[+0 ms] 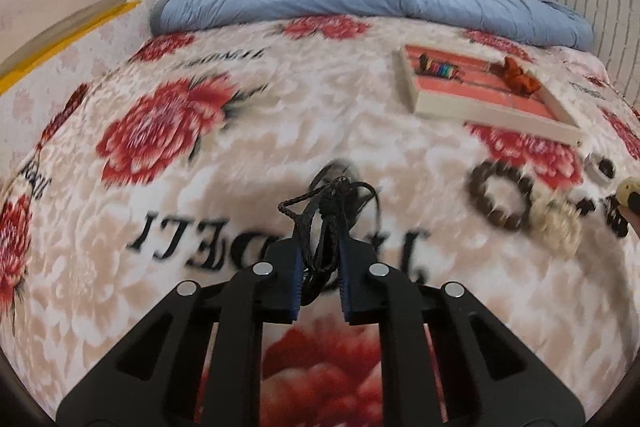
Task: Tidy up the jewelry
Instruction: 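Carry both items into the tray and open both tools to release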
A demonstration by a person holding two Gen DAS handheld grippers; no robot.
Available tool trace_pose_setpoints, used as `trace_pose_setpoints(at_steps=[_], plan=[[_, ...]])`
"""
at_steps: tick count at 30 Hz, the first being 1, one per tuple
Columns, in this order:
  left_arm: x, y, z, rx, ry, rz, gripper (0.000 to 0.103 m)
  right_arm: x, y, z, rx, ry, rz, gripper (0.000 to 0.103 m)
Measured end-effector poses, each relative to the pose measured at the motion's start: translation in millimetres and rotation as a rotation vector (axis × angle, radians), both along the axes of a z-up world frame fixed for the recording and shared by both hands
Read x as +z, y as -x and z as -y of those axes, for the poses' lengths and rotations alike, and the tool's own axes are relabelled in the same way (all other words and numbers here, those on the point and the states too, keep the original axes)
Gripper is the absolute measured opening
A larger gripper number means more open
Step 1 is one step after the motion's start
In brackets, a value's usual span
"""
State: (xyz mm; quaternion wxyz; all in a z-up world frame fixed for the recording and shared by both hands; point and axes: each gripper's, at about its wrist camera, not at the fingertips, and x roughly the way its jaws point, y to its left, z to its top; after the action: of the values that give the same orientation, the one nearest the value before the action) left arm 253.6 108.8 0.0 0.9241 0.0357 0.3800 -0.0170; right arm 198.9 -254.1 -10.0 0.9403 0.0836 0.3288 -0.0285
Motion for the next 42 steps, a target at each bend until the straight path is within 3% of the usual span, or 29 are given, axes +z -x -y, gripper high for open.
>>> trace_pose_setpoints(at_steps=[8,17,20,27,33,42], plan=[[31.0,-51.7,68.2,-0.079,0.095,0.050,0.013,23.5,-59.5,31.9,-0.010,-0.010,0.037,0.047],[68.3,-141.8,151.6,-0.172,0.150,0.137,0.013,37.9,-163.3,36.7,-0.008,-0.047,0.062,0.047],[70.2,-166.9,168.2,-0.194,0.153,0.148,0.013,31.1,-204.1,39.2,-0.015,-0.060,0.028,0.047],[43.1,-228.6,191.4,-0.220,0.165,0.100,0.013,9.8,-257.6,40.3,-0.066,0.010,-0.016,0.047],[0.7,-253.3,197.1,-0.220,0.115,0.040,0.013,-10.4,-272.6,50.2,-0.080,0.022,-0.038,0.047],[-30.2,-272.2,190.4,-0.191,0.083,-0.013,0.015,-35.3,-291.0,57.2,-0.082,0.041,-0.087,0.047]])
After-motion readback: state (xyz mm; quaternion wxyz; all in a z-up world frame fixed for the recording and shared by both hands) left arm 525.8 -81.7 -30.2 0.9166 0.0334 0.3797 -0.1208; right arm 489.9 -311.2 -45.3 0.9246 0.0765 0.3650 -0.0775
